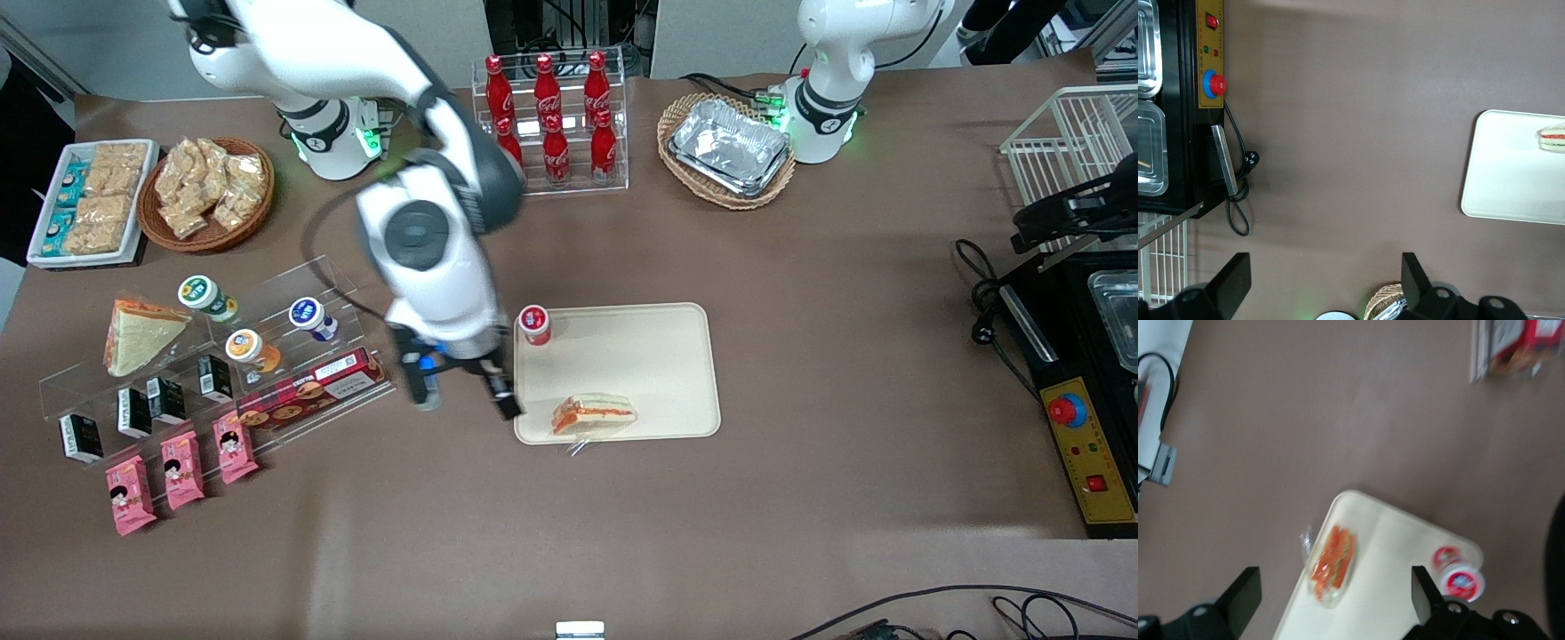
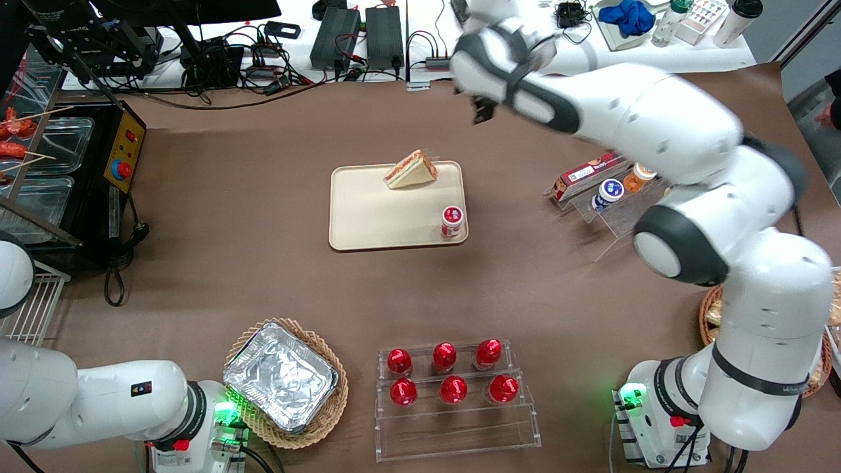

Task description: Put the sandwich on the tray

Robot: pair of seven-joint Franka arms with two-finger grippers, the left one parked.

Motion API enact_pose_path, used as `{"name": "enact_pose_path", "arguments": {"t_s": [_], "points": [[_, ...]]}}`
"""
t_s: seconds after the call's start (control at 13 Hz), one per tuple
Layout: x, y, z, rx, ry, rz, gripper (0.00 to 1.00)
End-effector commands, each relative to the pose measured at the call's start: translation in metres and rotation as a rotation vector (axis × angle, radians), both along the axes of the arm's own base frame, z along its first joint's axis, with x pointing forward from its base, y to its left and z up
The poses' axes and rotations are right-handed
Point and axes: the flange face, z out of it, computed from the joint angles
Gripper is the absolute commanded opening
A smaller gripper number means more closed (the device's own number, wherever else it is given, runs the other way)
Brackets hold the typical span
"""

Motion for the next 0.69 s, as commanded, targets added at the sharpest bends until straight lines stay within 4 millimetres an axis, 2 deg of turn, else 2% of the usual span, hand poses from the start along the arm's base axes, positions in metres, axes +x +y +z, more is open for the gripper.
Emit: {"name": "enact_pose_path", "arguments": {"t_s": [0.0,0.23,0.31,0.54,0.62], "points": [[0.0,-0.093,0.049,-0.008,0.099,0.166,1.0],[0.004,-0.166,0.074,-0.036,0.139,0.517,1.0],[0.004,-0.197,0.082,-0.033,0.159,0.598,1.0],[-0.001,-0.27,0.107,-0.06,0.158,0.722,1.0],[-0.009,-0.285,0.113,-0.079,0.157,0.784,1.0]]}}
